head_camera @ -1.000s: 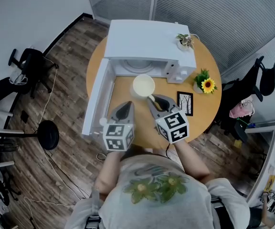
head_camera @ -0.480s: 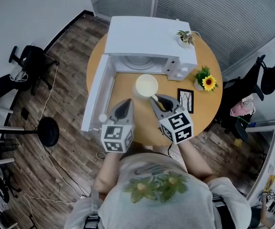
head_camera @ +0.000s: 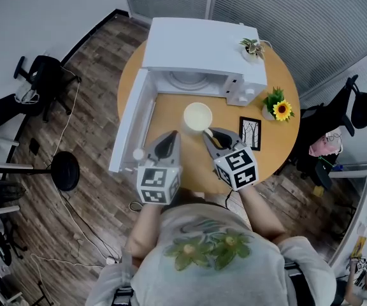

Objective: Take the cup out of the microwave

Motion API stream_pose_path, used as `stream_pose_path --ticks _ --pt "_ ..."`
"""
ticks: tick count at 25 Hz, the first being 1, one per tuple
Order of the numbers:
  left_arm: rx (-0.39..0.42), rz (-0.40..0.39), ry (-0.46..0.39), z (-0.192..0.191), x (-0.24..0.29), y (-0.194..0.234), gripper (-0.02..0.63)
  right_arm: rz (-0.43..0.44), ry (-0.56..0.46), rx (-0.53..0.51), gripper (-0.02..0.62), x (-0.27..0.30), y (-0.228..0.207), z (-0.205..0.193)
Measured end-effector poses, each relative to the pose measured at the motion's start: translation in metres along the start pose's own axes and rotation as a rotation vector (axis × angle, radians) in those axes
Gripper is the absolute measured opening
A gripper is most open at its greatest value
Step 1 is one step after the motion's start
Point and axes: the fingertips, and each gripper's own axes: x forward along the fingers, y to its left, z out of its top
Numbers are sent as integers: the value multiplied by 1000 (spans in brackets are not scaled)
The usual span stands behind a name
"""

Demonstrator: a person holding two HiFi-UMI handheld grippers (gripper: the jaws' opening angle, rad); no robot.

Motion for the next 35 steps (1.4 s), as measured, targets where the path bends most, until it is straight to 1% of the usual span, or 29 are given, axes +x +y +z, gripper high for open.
stream_pose_path --ticks 8,18,24,30,35 --pt "17 32 8 -8 -2 7 3 21 60 18 60 16 2 -27" --pt "-5 44 56 -25 -7 12 3 54 116 27 60 34 11 -56" --pt "-18 47 76 -32 -8 13 3 45 144 24 60 46 11 -74" --pt "-52 46 88 -39 -7 15 3 36 199 7 60 57 10 -95" --pt "-56 42 102 -45 -7 16 3 36 239 17 60 65 10 -113"
